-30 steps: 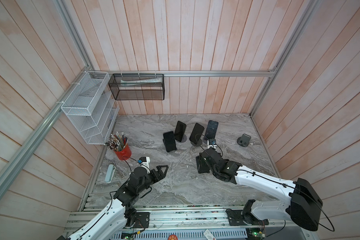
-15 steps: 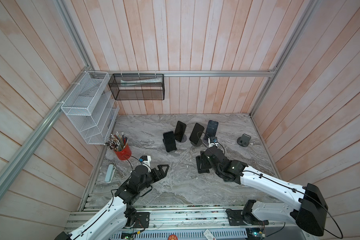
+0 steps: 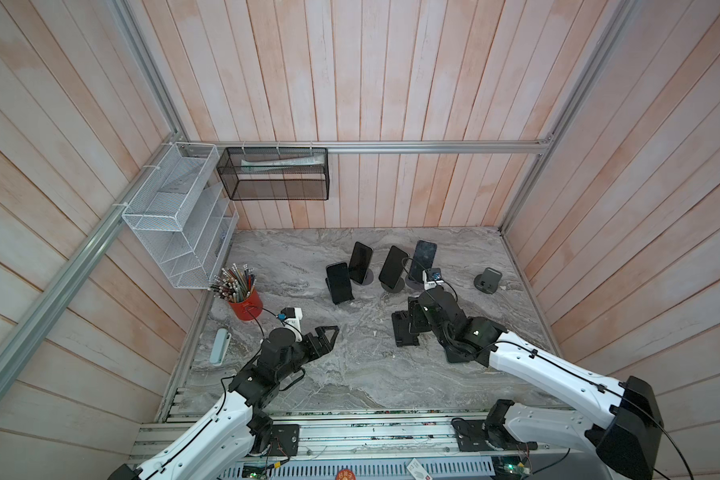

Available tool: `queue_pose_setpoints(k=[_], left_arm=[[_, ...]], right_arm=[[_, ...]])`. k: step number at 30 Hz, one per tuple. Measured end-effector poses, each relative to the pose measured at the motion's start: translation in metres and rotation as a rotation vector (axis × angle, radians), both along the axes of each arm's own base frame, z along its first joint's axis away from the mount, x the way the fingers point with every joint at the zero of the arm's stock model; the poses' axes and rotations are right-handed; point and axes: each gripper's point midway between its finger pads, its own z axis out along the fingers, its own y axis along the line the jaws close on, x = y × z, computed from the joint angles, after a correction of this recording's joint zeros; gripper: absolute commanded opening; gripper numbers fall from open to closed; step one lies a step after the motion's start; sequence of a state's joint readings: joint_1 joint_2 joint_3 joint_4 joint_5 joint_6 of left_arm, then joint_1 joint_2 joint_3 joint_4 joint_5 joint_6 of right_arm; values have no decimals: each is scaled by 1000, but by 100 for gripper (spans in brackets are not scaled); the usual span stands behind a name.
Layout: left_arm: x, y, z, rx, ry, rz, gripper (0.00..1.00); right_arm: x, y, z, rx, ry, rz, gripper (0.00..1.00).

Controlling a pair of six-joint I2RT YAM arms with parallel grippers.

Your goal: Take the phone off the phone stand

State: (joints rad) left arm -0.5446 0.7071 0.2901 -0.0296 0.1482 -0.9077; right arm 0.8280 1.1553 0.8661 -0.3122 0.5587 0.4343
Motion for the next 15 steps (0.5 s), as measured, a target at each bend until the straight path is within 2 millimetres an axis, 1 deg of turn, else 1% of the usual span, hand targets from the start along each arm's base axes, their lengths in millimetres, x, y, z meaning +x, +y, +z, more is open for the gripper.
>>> queue_pose_setpoints(k=[2, 3, 6, 10, 13, 15], left_arm=[[0, 0, 0, 0, 0, 0, 98], [0, 0, 1, 1, -1, 0, 98], [2, -1, 3, 4, -6, -3, 98], [2, -1, 5, 5, -11, -5, 98], [2, -1, 5, 7, -14, -6, 98], [2, -1, 4, 12, -13, -7, 98]], right_arm=[[4, -7, 3, -6, -4, -15, 70], [8, -14, 5, -7, -8, -32, 70], [19, -43, 10, -13, -18, -102, 70], [34, -87, 17, -24, -30, -205, 70], [40, -113, 17, -51, -18, -257, 70], [41, -125, 16, -73, -6, -279, 71]])
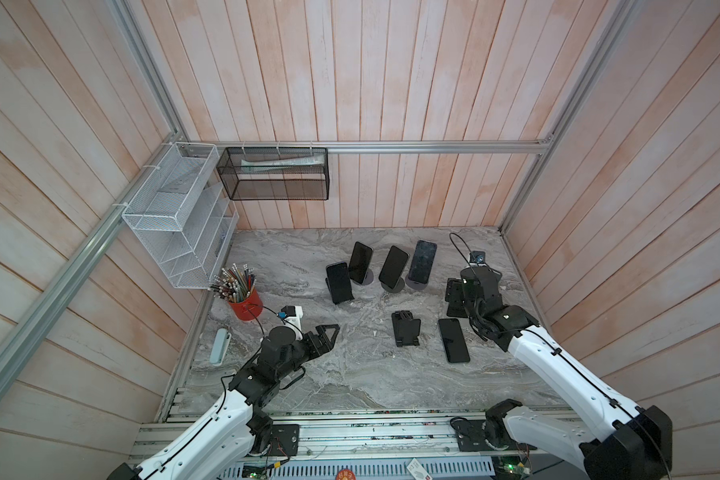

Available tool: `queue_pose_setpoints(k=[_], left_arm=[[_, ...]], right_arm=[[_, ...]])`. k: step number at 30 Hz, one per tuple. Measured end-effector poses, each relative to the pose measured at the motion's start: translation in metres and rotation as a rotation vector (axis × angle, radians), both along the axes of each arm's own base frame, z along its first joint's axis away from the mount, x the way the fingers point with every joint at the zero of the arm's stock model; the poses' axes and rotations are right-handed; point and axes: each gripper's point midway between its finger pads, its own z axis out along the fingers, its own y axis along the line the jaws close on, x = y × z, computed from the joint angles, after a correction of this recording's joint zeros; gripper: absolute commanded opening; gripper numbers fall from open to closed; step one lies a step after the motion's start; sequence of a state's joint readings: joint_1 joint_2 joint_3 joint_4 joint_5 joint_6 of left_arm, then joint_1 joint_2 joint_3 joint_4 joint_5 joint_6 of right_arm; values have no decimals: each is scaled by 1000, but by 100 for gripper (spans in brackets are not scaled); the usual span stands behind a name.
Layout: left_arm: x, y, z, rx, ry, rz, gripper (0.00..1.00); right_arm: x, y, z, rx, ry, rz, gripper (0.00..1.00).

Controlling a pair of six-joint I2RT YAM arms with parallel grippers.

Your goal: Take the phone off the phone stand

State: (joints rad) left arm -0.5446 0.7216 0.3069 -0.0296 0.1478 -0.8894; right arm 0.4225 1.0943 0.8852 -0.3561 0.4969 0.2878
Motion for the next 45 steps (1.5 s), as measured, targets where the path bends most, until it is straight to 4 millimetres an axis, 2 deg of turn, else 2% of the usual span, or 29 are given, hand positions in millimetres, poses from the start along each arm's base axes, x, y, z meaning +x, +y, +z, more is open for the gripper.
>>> queue_pose_setpoints(k=[9, 11, 15, 21, 25, 29, 33, 38, 45], left_arm=[[7, -8, -13, 20, 35, -18, 98], [8, -11, -15, 19, 46, -30, 99], [8, -15, -17, 12, 53, -49, 98], [9, -17, -13, -2, 41, -61, 98], [11, -16, -12, -10, 37, -64, 98], [11, -15, -11, -16, 40, -68, 98], [11, -11, -7, -19, 30, -57, 98], [11, -6, -3, -22, 23, -43, 98], [14, -6, 5, -16, 23, -42, 98]], right_arm=[[-4, -56, -5, -32, 25, -119, 71], [-5, -63, -6, -45, 32, -132, 71], [-4, -70, -13, -97, 64, -143, 71], [4, -68, -33, -124, 132, -120, 70], [22, -62, -45, -104, 181, -89, 70], [51, -58, -47, -83, 203, -59, 70], [78, -58, -54, -52, 221, -27, 70], [100, -60, -66, 11, 251, 0, 70], [135, -43, -76, 73, 272, 70, 69]])
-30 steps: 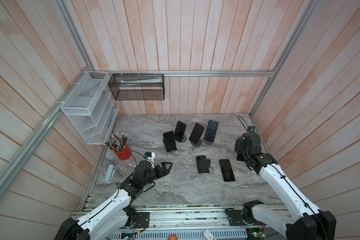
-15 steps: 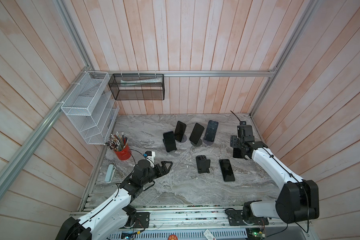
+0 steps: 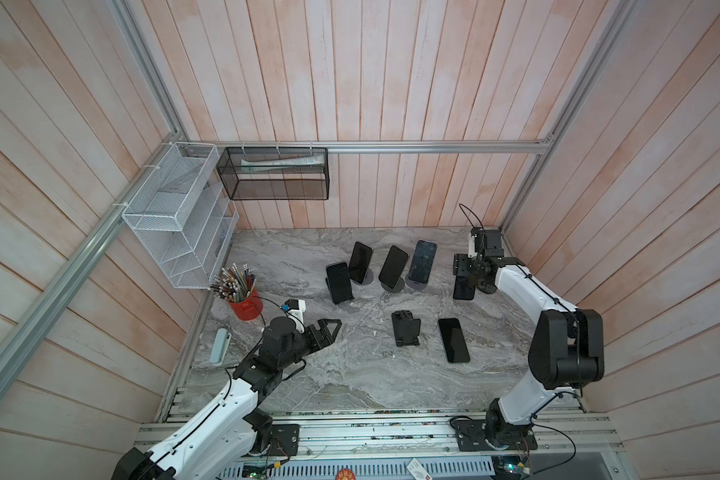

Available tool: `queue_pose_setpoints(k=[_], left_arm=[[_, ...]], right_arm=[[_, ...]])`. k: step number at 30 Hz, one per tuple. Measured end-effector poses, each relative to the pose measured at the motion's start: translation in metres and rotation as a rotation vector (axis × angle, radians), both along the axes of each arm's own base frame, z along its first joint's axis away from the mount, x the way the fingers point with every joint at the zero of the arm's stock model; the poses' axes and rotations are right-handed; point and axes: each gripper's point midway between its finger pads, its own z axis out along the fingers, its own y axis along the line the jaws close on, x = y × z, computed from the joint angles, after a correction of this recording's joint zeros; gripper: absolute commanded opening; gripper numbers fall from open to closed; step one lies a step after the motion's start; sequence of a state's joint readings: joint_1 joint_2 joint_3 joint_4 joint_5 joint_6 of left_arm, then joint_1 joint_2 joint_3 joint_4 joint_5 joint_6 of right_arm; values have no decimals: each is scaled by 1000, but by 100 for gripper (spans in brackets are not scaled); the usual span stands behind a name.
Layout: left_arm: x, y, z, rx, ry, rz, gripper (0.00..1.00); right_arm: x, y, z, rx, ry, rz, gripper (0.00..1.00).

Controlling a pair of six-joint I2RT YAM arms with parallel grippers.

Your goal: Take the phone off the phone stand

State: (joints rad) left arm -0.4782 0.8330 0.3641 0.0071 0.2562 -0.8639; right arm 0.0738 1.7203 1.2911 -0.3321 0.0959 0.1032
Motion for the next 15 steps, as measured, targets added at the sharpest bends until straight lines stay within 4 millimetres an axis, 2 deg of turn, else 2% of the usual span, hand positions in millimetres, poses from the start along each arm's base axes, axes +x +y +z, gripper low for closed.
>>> queue_pose_setpoints(k=[4, 9, 15], left_arm=[[1, 0, 1, 4, 4, 3, 98], [2, -1, 5, 5, 6, 3, 98], [4, 0, 9, 3, -3, 10, 98]], right_arm=[[15, 4, -14, 25, 31, 17, 69], [18, 6, -34, 80, 85, 42, 69], [33, 10, -42, 120, 111, 63, 69]])
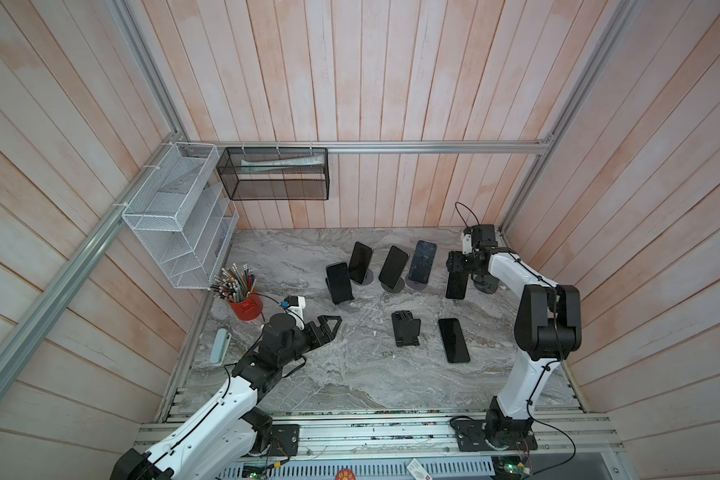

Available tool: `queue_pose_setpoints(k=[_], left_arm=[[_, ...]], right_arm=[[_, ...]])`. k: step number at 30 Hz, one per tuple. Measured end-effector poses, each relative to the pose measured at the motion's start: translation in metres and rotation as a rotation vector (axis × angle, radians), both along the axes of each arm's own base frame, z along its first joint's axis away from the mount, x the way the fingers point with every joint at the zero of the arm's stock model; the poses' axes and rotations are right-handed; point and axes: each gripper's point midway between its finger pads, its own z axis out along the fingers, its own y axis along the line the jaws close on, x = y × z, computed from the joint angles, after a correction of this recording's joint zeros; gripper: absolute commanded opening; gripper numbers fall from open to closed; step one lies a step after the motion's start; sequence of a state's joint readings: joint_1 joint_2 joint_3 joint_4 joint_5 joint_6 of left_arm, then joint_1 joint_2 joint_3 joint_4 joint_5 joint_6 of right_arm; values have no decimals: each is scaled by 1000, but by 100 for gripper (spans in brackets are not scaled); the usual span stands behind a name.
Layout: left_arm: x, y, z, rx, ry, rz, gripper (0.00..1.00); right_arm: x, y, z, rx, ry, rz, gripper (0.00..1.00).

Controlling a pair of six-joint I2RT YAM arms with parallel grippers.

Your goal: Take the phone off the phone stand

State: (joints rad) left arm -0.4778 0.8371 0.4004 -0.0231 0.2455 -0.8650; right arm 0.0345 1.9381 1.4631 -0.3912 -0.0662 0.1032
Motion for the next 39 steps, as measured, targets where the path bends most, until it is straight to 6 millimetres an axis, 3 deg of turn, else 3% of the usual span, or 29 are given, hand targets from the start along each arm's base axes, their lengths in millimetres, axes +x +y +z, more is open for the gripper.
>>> queue_pose_setpoints(k=[13, 23, 39], left_arm=[[0, 3, -3, 0, 23, 26, 98], [1, 3, 4, -4, 17, 26, 97], [-2, 5, 16, -22, -15, 26, 97]], right_arm=[[9, 2, -17, 42, 29, -37, 69], [2, 7, -29, 47, 58, -51, 71], [-16, 22, -64, -1, 143, -37, 75]])
